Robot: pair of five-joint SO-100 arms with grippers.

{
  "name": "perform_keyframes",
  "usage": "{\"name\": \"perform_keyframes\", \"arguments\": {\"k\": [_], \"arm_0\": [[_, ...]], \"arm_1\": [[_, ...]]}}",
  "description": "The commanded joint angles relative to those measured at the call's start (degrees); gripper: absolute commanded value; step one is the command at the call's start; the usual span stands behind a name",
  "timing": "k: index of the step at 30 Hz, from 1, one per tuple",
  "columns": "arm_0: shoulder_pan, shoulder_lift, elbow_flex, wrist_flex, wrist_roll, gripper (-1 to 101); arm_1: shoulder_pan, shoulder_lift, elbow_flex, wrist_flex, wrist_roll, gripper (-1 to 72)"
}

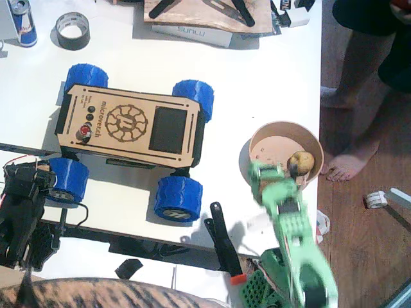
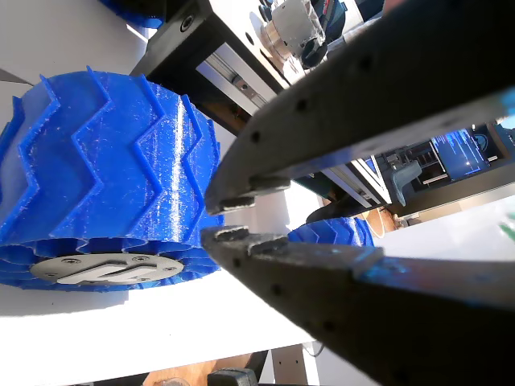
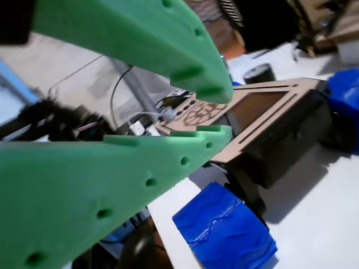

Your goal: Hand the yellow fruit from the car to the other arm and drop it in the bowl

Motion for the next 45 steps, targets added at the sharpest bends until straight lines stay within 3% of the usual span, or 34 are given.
{"name": "perform_keyframes", "arguments": {"k": [1,7,14,23,45], "arm_0": [[0.0,-0.44,-0.18,-1.05,0.62,0],[0.09,-0.44,-0.18,-1.05,0.62,0],[0.18,-0.09,-0.09,-1.05,0.62,0],[0.09,0.26,-0.09,-0.88,0.62,0],[0.0,0.26,-0.09,-0.88,0.62,0]], "arm_1": [[-0.62,8.79,4.22,1.23,-2.37,0.0],[3.69,17.14,8.79,3.25,-3.69,-0.1],[-0.62,27.86,12.39,14.33,-1.32,-0.1],[-1.85,27.86,16.79,18.28,0.53,-0.1],[-2.11,27.86,17.14,19.51,-0.35,-0.1]]}}
